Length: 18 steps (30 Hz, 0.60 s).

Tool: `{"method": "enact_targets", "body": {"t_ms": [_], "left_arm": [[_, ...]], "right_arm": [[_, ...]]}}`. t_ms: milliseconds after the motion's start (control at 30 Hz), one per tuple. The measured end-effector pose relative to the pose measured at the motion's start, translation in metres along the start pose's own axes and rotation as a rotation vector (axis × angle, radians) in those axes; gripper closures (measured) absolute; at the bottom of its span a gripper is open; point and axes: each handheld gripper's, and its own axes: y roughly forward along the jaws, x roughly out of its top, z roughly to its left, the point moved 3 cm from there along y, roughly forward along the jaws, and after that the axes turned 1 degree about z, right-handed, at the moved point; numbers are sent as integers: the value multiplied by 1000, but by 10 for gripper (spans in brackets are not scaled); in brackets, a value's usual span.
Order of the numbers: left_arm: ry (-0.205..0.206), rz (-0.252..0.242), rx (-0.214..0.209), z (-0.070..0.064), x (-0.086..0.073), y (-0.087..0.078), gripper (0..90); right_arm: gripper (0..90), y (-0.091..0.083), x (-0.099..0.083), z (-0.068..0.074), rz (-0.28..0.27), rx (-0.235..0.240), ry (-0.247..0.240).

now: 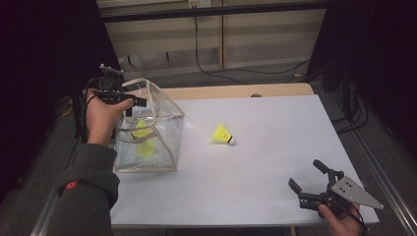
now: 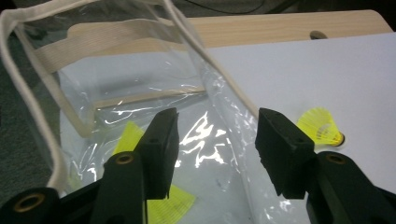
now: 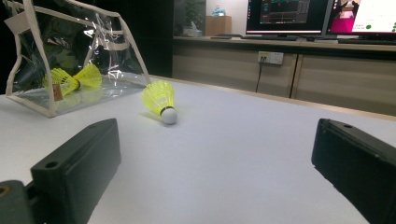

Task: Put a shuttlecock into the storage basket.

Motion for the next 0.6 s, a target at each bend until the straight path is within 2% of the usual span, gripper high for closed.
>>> {"method": "enact_targets", "body": {"t_ms": [200,400,600], "left_arm": [[25,4,-35,-10,4,-5,450],[19,3,-73,-19,5,-9,420],[38,13,-107,-28,6,-12,397]], "right_arm": [[12,-1,0,0,0,1,0],[12,-1,1,-1,-2,1,0],[12,-1,1,0,-2,-1,-1]]}}
